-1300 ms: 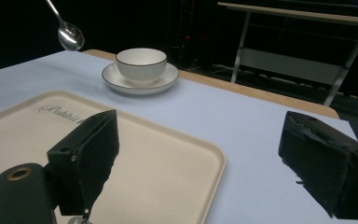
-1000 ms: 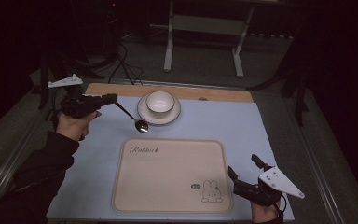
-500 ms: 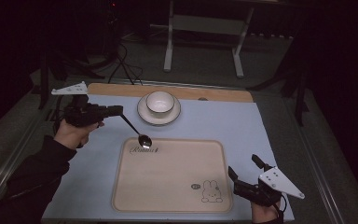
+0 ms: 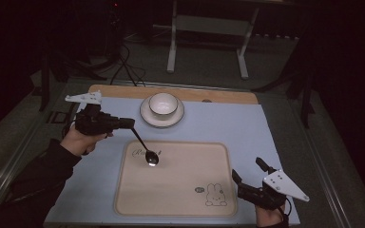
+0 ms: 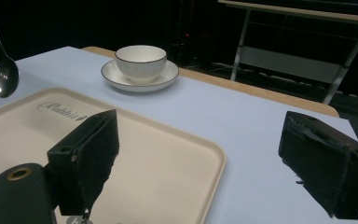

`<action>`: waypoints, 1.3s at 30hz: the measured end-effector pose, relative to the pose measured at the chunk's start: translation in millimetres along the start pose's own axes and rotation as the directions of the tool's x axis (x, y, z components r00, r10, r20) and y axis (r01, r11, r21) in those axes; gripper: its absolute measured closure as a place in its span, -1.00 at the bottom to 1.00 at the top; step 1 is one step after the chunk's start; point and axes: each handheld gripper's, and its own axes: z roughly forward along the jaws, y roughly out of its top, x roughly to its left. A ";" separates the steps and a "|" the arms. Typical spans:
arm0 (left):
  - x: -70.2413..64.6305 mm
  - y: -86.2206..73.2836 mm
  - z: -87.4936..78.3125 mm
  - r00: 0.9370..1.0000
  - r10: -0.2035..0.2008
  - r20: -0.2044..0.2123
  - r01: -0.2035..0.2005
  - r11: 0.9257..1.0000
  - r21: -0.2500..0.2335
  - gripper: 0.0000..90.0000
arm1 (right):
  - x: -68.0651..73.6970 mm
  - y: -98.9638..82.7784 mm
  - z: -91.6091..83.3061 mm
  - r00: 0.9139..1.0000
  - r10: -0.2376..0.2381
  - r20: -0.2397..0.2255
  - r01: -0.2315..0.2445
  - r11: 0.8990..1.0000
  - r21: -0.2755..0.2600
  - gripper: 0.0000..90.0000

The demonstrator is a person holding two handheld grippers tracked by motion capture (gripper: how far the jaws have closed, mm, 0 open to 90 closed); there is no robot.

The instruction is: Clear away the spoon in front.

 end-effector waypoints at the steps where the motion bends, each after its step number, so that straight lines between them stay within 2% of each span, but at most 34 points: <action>1: -1.0 -0.2 1.7 1.000 0.003 0.008 -0.003 1.000 0.006 0.99 | 0.1 0.0 -0.2 1.000 -0.001 0.000 0.001 1.000 -0.001 -0.73; 9: -5.2 -2.0 15.6 0.998 0.029 0.060 -0.033 0.997 0.074 0.99 | -0.1 0.0 -0.7 1.000 -0.002 0.000 0.002 1.000 -0.001 -0.73; 12: -7.6 -2.4 21.3 0.995 0.044 0.092 -0.053 0.993 0.105 0.99 | -0.2 0.0 -0.5 1.000 -0.002 -0.001 0.002 1.000 -0.001 -0.73; 13: -9.3 -2.8 25.1 0.991 0.054 0.119 -0.068 0.991 0.117 0.99 | -0.2 -0.1 -0.3 1.000 0.000 -0.001 0.000 1.000 0.000 -0.73; 14: -9.3 -2.8 25.1 0.991 0.054 0.119 -0.068 0.991 0.117 0.99 | -0.2 -0.1 -0.3 1.000 0.000 -0.001 0.000 1.000 0.000 -0.73; 15: -11.5 -3.2 29.4 0.988 0.065 0.141 -0.085 0.987 0.137 0.99 | -0.1 -0.1 -0.2 1.000 -0.003 -0.002 0.003 1.000 0.000 -0.73; 16: -11.5 -3.2 29.4 0.988 0.065 0.141 -0.085 0.987 0.137 0.99 | 0.0 -0.1 -0.4 1.000 -0.003 -0.001 0.003 1.000 0.000 -0.73; 21: -14.4 -5.1 39.6 0.982 0.079 0.170 -0.112 0.975 0.191 0.99 | -0.1 0.0 -0.8 1.000 -0.004 -0.003 0.004 1.000 0.000 -0.73; 23: -14.6 -6.7 45.0 0.978 0.076 0.193 -0.119 0.968 0.222 0.99 | -0.1 0.0 -0.7 1.000 -0.005 -0.003 0.005 1.000 0.000 -0.73; 24: -14.6 -6.7 45.0 0.978 0.076 0.193 -0.119 0.968 0.222 0.99 | -0.1 0.0 -0.7 1.000 -0.005 -0.003 0.005 1.000 0.000 -0.73; 25: -14.5 -7.7 47.4 0.976 0.074 0.205 -0.122 0.965 0.233 0.99 | -0.1 -0.2 -0.4 1.000 -0.003 -0.005 0.003 1.000 0.001 -0.73; 26: -14.3 -9.1 50.7 0.971 0.075 0.227 -0.132 0.961 0.245 0.99 | -0.1 -0.1 -0.4 1.000 -0.003 -0.005 0.003 1.000 0.002 -0.73; 27: -14.3 -9.1 50.7 0.971 0.075 0.227 -0.132 0.961 0.245 0.99 | -0.1 -0.1 -0.4 1.000 -0.003 -0.005 0.003 1.000 0.002 -0.73; 28: -13.6 -10.1 52.8 0.967 0.073 0.246 -0.136 0.958 0.251 0.99 | -0.1 -0.1 -0.3 1.000 -0.003 -0.006 0.003 1.000 0.002 -0.73; 30: -12.0 -12.0 57.7 0.965 0.062 0.256 -0.131 0.956 0.263 0.99 | 0.0 -0.1 -0.2 1.000 -0.004 -0.006 0.004 1.000 0.002 -0.73; 31: -11.0 -13.1 61.0 0.962 0.055 0.269 -0.132 0.952 0.276 0.99 | 0.0 -0.1 -0.2 1.000 -0.004 -0.007 0.004 1.000 0.003 -0.73; 32: -10.4 -14.1 63.5 0.964 0.052 0.261 -0.128 0.950 0.284 0.99 | 0.1 -0.2 -0.3 1.000 -0.003 -0.008 0.003 1.000 0.004 -0.73; 34: -8.5 -15.7 67.7 0.959 0.045 0.279 -0.132 0.945 0.301 0.99 | -0.2 -0.1 -0.5 1.000 -0.004 -0.008 0.004 1.000 0.002 -0.73; 35: -8.0 -16.6 70.0 0.962 0.040 0.269 -0.126 0.943 0.309 0.99 | -0.2 -0.2 -0.4 1.000 -0.003 -0.008 0.003 1.000 0.001 -0.73; 36: -7.5 -17.7 72.5 0.960 0.036 0.277 -0.128 0.939 0.320 0.99 | -0.3 -0.2 -0.3 1.000 -0.002 -0.008 0.002 1.000 0.002 -0.73; 37: -6.7 -18.9 75.2 0.962 0.034 0.270 -0.125 0.937 0.325 0.99 | -0.4 -0.3 -0.3 1.000 -0.001 -0.008 0.002 1.000 0.002 -0.73; 38: -4.5 -20.8 79.2 0.961 0.023 0.274 -0.119 0.934 0.338 0.99 | -0.5 -0.3 -0.3 1.000 -0.002 -0.008 0.002 1.000 0.002 -0.73; 39: -4.5 -20.8 79.2 0.961 0.023 0.274 -0.119 0.934 0.338 0.99 | -0.6 -0.2 -0.4 1.000 -0.003 -0.008 0.003 1.000 0.002 -0.73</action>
